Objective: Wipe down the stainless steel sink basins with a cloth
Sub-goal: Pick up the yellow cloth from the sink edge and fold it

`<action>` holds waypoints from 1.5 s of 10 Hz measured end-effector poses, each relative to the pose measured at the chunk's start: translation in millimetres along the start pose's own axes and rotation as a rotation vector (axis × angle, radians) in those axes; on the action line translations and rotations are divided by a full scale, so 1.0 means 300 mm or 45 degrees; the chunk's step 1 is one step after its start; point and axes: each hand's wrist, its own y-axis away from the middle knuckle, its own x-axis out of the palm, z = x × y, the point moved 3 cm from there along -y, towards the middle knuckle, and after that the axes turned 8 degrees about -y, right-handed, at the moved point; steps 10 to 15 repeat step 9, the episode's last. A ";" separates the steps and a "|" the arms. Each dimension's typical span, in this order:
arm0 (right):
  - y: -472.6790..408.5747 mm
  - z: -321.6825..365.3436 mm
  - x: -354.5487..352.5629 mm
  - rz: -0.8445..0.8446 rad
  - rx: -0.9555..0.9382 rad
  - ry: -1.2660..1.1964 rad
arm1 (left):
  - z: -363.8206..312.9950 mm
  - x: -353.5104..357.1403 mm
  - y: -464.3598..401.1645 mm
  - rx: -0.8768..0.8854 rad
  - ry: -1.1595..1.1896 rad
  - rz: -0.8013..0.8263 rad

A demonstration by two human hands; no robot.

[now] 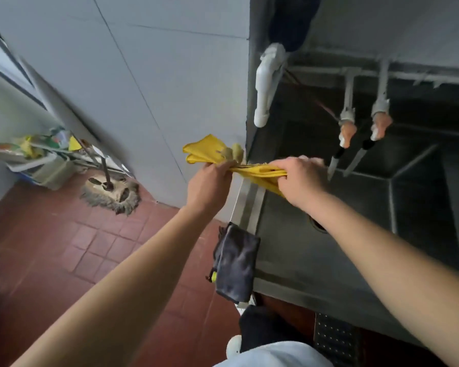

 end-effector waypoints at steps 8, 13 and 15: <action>0.299 -0.018 0.380 0.380 0.874 -0.257 | 0.289 0.332 0.013 -0.404 0.801 0.928; 0.406 0.015 0.358 0.209 0.927 -0.267 | 0.256 0.334 0.014 -0.156 0.564 0.782; 0.406 0.015 0.358 0.209 0.927 -0.267 | 0.256 0.334 0.014 -0.156 0.564 0.782</action>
